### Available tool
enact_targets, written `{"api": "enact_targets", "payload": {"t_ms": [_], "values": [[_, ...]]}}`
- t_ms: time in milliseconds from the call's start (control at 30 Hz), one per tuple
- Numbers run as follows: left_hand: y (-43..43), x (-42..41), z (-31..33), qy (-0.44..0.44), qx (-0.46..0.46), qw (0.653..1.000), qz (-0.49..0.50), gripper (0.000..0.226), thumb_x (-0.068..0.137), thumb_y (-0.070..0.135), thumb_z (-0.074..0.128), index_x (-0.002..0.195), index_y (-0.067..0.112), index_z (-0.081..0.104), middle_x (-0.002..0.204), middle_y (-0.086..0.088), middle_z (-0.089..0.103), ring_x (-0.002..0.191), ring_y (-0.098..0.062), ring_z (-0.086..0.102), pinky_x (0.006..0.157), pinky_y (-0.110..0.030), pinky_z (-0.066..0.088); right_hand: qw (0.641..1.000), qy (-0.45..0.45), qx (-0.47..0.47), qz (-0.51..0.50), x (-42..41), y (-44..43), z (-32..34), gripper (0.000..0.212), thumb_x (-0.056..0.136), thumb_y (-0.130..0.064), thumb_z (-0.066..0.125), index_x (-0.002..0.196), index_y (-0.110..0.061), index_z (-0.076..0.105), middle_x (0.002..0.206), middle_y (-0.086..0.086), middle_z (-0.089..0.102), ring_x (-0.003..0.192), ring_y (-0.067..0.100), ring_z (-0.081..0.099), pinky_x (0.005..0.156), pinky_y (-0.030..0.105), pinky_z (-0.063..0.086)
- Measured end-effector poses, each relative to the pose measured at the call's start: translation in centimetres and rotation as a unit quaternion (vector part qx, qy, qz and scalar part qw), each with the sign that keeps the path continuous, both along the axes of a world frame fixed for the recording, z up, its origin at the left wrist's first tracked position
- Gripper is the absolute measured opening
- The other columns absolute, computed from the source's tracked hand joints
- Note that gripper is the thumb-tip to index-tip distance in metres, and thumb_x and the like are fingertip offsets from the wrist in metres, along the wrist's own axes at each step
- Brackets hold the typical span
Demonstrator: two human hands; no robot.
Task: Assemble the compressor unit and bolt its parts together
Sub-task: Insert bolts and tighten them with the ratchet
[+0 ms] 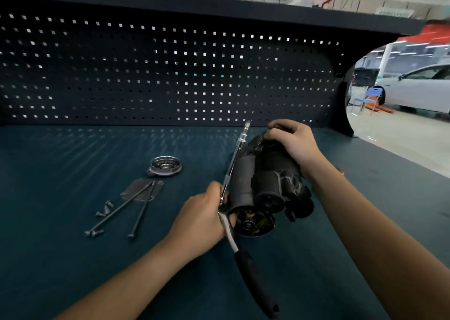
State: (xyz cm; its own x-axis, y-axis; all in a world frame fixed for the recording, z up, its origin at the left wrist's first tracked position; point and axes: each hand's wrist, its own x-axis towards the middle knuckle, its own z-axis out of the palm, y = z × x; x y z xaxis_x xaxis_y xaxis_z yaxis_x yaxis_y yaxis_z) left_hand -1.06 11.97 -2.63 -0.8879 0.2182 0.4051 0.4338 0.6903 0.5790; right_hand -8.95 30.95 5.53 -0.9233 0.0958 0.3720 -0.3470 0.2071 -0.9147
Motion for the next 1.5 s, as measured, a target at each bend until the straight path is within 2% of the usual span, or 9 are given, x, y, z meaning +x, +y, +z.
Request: {"api": "enact_targets", "payload": {"t_ms": [167, 767, 900, 1000, 1167, 1267, 1333, 1400, 1500], "values": [[-0.1, -0.1, 1.2, 0.021, -0.056, 0.998, 0.012, 0.034, 0.078, 0.026, 0.064, 0.074, 0.025, 0.03, 0.083, -0.004, 0.064, 0.081, -0.028, 0.058, 0.069, -0.043, 0.045, 0.999, 0.017, -0.028, -0.021, 0.5, 0.7, -1.0, 0.013, 0.08, -0.011, 0.062, 0.078, -0.024, 0.064, 0.09, 0.007, 0.065, 0.079, 0.02, 0.059, 0.063, 0.026, 0.047], [-3.1, 2.3, 3.0, 0.043, -0.248, 0.965, 0.072, 0.029, 0.084, 0.034, 0.051, 0.075, 0.03, 0.024, 0.066, 0.007, 0.044, 0.081, -0.021, 0.058, 0.059, -0.032, 0.032, 0.986, 0.033, -0.165, 0.005, 0.7, -1.8, -4.3, 0.02, 0.08, -0.002, 0.058, 0.071, -0.018, 0.065, 0.06, -0.014, 0.065, 0.057, -0.003, 0.058, 0.051, 0.01, 0.044], [-2.3, 2.5, 3.5, 0.072, -0.327, 0.938, 0.083, 0.019, 0.084, 0.026, 0.043, 0.083, 0.027, 0.024, 0.08, 0.004, 0.056, 0.085, -0.021, 0.058, 0.059, -0.031, 0.028, 0.978, -0.003, -0.204, -0.037, 1.0, -1.1, -6.2, 0.017, 0.082, 0.001, 0.054, 0.078, -0.009, 0.067, 0.064, -0.009, 0.066, 0.061, 0.004, 0.059, 0.053, 0.011, 0.046], [-1.7, 2.4, 4.0, 0.067, -0.374, 0.921, 0.088, 0.018, 0.083, 0.024, 0.043, 0.085, 0.025, 0.025, 0.092, 0.003, 0.061, 0.089, -0.024, 0.059, 0.06, -0.031, 0.029, 0.974, -0.036, -0.213, -0.07, 1.1, -0.9, -7.0, 0.013, 0.086, -0.009, 0.057, 0.084, -0.01, 0.07, 0.076, -0.001, 0.068, 0.07, 0.009, 0.061, 0.06, 0.017, 0.049], [-0.5, 2.1, 5.1, 0.083, -0.424, 0.899, 0.075, 0.021, 0.082, 0.019, 0.044, 0.079, 0.021, 0.022, 0.093, 0.0, 0.058, 0.092, -0.029, 0.058, 0.056, -0.031, 0.027, 0.978, -0.048, -0.186, -0.086, 1.2, -0.7, -7.4, 0.031, 0.092, -0.033, 0.052, 0.069, -0.021, 0.069, 0.068, -0.01, 0.069, 0.07, 0.004, 0.062, 0.063, 0.017, 0.048], [0.0, 1.7, 5.8, 0.089, -0.456, 0.885, 0.039, 0.023, 0.08, 0.014, 0.044, 0.073, 0.019, 0.022, 0.077, 0.003, 0.048, 0.079, -0.027, 0.056, 0.044, -0.027, 0.017, 0.985, -0.062, -0.148, -0.067, 1.6, -0.4, -7.6, 0.038, 0.096, -0.044, 0.038, 0.103, -0.02, 0.068, 0.109, -0.005, 0.068, 0.104, 0.008, 0.059, 0.09, 0.022, 0.044], [0.1, 1.6, 6.0, 0.09, -0.472, 0.876, 0.028, 0.023, 0.08, 0.014, 0.044, 0.073, 0.019, 0.022, 0.076, 0.005, 0.045, 0.079, -0.026, 0.056, 0.043, -0.025, 0.015, 0.992, -0.09, -0.068, -0.059, 2.1, 0.1, -7.6, 0.053, 0.096, -0.051, 0.027, 0.132, -0.02, 0.05, 0.139, -0.005, 0.048, 0.134, 0.016, 0.036, 0.114, 0.036, 0.023], [-0.1, 1.6, 5.9, 0.087, -0.473, 0.876, 0.021, 0.02, 0.079, 0.013, 0.044, 0.078, 0.018, 0.025, 0.082, 0.006, 0.048, 0.086, -0.027, 0.059, 0.043, -0.025, 0.016, 0.994, -0.105, -0.029, -0.03, 3.0, 0.6, -7.5, 0.06, 0.093, -0.058, 0.026, 0.145, -0.028, 0.027, 0.149, -0.016, 0.026, 0.139, 0.009, 0.019, 0.114, 0.032, 0.007], [-0.6, 1.5, 6.0, 0.089, -0.467, 0.879, 0.015, 0.02, 0.079, 0.015, 0.044, 0.079, 0.019, 0.024, 0.085, 0.004, 0.052, 0.087, -0.026, 0.06, 0.045, -0.027, 0.021, 0.987, -0.12, -0.104, 0.017, 6.7, 1.6, -7.6, 0.085, 0.072, -0.071, 0.045, 0.145, -0.04, 0.016, 0.142, -0.026, 0.024, 0.131, -0.002, 0.023, 0.105, 0.024, 0.016]]}}
